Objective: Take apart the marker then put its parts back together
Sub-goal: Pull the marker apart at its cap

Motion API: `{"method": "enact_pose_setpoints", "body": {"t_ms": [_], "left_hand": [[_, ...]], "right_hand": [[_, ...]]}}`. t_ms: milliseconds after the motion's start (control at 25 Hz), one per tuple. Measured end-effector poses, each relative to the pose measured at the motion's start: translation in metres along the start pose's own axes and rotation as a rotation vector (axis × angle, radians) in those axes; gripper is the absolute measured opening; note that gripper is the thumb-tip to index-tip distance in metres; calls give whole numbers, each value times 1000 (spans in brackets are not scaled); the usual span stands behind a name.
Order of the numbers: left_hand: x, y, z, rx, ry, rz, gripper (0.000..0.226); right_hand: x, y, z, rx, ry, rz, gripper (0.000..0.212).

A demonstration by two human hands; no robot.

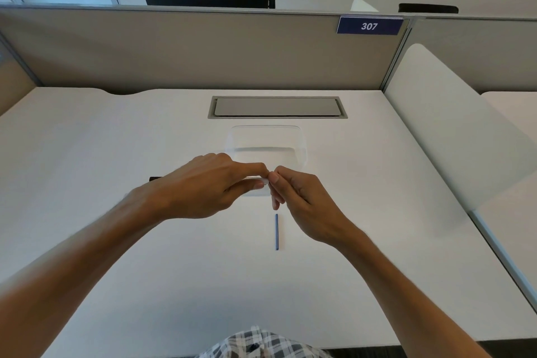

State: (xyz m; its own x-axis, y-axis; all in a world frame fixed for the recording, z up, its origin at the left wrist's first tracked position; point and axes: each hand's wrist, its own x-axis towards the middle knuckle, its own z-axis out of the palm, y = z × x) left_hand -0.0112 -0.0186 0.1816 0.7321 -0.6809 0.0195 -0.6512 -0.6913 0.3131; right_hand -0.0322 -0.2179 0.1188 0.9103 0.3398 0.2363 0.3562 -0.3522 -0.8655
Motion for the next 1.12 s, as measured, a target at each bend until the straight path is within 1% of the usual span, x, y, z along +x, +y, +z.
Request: {"method": "enact_pose_setpoints", "body": {"t_ms": [120, 280, 360, 480, 560, 720, 800, 880, 960, 1040, 1120], "left_hand": [[0, 2, -9, -189, -52, 26, 24], [1, 2, -20, -315, -114, 38, 22], [1, 2, -24, -382, -151, 55, 22], [1, -3, -30, -551, -233, 42, 23], [0, -7, -30, -597, -271, 31, 23], [-2, -3, -21, -522, -233, 28, 23], [-1, -3, -18, -473, -187, -1, 26], [-1, -6, -16, -408, -144, -48, 25], [-1, -9, -13, -354, -123, -76, 17], [0, -8, -10, -305, -112, -78, 13], [0, -7, -9, -263, -85, -76, 15]], "right_hand": [[0, -4, 0, -32, 45, -89, 36], [2, -10, -3, -88, 57, -182, 29], [2, -12, -6, -176, 67, -259, 26], [2, -16, -11, -365, 81, -450, 15], [2, -14, -12, -436, 77, -516, 17], [0, -4, -10, -369, 84, -453, 19], [-1, -2, -8, -302, 102, -340, 24], [-2, -2, -6, -205, 161, -186, 32], [0, -2, -2, -82, 214, -78, 31], [2, -1, 1, 52, 228, -14, 32], [3, -1, 1, 172, 205, 20, 32]]}}
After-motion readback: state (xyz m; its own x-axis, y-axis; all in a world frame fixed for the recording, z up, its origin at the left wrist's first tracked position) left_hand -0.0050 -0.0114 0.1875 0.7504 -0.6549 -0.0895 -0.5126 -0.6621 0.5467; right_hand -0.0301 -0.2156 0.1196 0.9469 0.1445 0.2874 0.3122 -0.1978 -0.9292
